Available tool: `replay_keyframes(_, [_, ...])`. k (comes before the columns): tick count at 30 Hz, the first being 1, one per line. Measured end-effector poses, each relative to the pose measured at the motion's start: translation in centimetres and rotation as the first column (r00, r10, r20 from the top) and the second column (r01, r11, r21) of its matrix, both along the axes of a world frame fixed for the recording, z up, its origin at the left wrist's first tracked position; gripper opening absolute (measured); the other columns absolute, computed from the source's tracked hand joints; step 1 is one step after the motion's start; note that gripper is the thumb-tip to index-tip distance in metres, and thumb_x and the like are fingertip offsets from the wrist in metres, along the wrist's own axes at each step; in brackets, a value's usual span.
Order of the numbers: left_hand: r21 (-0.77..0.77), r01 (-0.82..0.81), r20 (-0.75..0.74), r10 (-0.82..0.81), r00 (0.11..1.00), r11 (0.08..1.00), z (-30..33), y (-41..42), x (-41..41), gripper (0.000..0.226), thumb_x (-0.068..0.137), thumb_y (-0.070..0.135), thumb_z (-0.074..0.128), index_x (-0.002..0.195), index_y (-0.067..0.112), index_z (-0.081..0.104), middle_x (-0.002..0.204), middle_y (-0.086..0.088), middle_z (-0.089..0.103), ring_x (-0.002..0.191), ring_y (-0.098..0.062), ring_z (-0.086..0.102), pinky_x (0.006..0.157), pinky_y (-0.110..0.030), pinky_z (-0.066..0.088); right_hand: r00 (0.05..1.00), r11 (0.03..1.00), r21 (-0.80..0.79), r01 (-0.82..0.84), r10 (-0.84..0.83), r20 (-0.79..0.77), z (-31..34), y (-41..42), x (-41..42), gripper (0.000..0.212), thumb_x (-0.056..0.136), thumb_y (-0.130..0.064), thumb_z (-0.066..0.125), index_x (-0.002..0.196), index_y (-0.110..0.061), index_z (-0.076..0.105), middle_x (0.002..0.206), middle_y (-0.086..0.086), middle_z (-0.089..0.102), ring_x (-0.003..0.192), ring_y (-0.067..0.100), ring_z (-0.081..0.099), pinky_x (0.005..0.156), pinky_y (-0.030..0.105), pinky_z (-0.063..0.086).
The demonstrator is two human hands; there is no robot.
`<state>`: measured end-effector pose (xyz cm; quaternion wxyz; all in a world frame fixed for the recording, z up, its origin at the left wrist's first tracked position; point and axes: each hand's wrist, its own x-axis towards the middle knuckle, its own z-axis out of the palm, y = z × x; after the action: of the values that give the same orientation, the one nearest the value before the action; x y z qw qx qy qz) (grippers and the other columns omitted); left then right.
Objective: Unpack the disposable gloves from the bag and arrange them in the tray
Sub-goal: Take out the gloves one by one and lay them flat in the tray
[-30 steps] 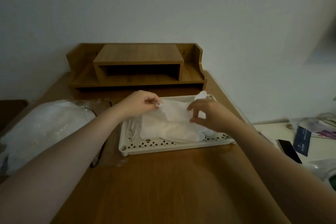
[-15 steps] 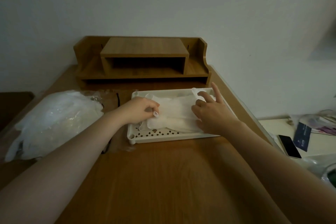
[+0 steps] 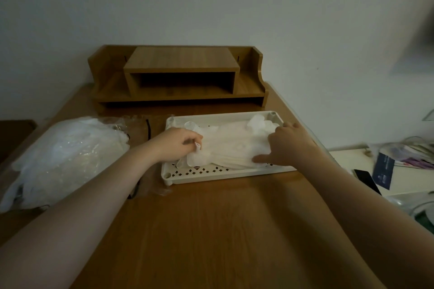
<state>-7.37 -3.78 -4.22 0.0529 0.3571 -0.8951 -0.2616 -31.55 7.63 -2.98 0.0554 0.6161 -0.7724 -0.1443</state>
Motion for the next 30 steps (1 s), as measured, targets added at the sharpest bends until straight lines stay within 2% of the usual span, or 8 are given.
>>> replay_keyframes(4, [0.000,-0.013,0.109,0.013,0.994,1.000,0.7,0.5,-0.1,0.016,0.096,0.027,0.047,0.090,0.031,0.062,0.136,0.010,0.052,0.124,-0.015,0.048,0.102,-0.033,0.036,0.983,0.995,-0.066,0.074,-0.061,0.175,0.4,0.5,-0.3,0.119,0.051,-0.093,-0.001,0.128,-0.024,0.058,0.155,0.002,0.026,0.139,0.028,0.027,0.109,0.053,0.027])
replay_keyframes(6, [-0.136,-0.038,0.162,0.060,0.985,0.990,1.4,0.5,0.0,0.024,0.092,0.041,0.042,0.079,0.034,0.061,0.132,0.012,0.055,0.129,-0.018,0.040,0.109,-0.041,0.023,0.985,0.973,-0.222,0.061,-0.023,0.170,0.9,0.1,0.3,0.110,0.060,-0.087,-0.005,0.113,-0.022,0.067,0.153,0.003,0.030,0.139,0.027,0.026,0.108,0.054,0.025])
replay_keyframes(9, [-0.333,-0.122,-0.028,0.119,0.992,0.935,2.3,1.1,-1.5,0.032,0.094,0.037,0.035,0.095,0.025,0.065,0.119,0.010,0.060,0.125,-0.019,0.039,0.099,-0.038,0.023,0.978,0.894,-0.447,0.025,0.071,0.197,0.8,-1.3,1.6,0.075,0.087,-0.071,0.018,0.122,-0.017,0.056,0.144,0.006,0.040,0.133,0.025,0.035,0.110,0.046,0.031])
replay_keyframes(11, [-0.417,-0.144,-0.063,0.130,0.990,0.898,2.5,2.1,-3.5,0.031,0.099,0.024,0.034,0.121,0.021,0.055,0.127,0.005,0.054,0.127,-0.018,0.039,0.102,-0.037,0.024,0.951,0.911,-0.373,-0.178,0.256,0.172,-0.4,-2.8,2.4,0.057,0.094,-0.056,0.036,0.137,-0.018,0.042,0.148,0.003,0.036,0.139,0.023,0.029,0.117,0.043,0.017])
replay_keyframes(14, [-0.410,-0.003,0.201,0.093,0.975,0.912,0.2,2.6,-6.0,0.048,0.102,0.034,0.024,0.147,0.017,0.025,0.155,-0.002,0.025,0.143,-0.018,0.018,0.115,-0.038,0.009,0.890,0.901,-0.149,-0.407,0.428,0.156,-3.2,-4.6,3.3,0.069,0.092,-0.062,0.036,0.149,-0.025,0.024,0.157,-0.003,0.021,0.147,0.018,0.008,0.113,0.046,-0.016])
replay_keyframes(18, [-0.226,0.001,0.393,0.091,0.915,0.974,-3.1,1.7,-5.3,0.075,0.095,0.060,0.013,0.151,0.014,-0.008,0.158,-0.008,-0.013,0.146,-0.021,-0.011,0.117,-0.036,-0.006,0.950,0.975,-0.052,-0.216,0.222,0.222,-4.4,-4.8,1.4,0.092,0.077,-0.082,0.028,0.150,-0.029,0.014,0.159,-0.003,0.011,0.147,0.021,0.002,0.112,0.050,-0.014])
replay_keyframes(24, [-0.270,-0.071,0.393,0.177,0.902,0.960,-3.7,1.7,-4.9,0.110,0.074,0.085,0.025,0.150,0.014,-0.011,0.158,-0.010,-0.016,0.145,-0.025,-0.012,0.117,-0.038,-0.004,0.934,0.999,0.019,0.031,-0.035,0.355,-4.9,-3.9,-0.9,0.125,0.051,-0.096,0.030,0.150,-0.027,-0.003,0.160,0.004,-0.004,0.146,0.033,-0.004,0.115,0.058,0.001])
replay_keyframes(30, [-0.078,-0.132,0.162,0.143,0.976,0.988,-1.5,2.9,-3.7,0.102,0.084,0.062,0.053,0.148,0.026,-0.018,0.157,0.002,-0.018,0.146,-0.019,-0.009,0.117,-0.039,0.004,0.984,0.998,-0.007,-0.060,0.060,0.170,-1.3,-4.1,0.7,0.123,0.059,-0.091,0.044,0.152,-0.020,0.002,0.160,0.010,-0.006,0.146,0.034,-0.007,0.113,0.057,-0.007])
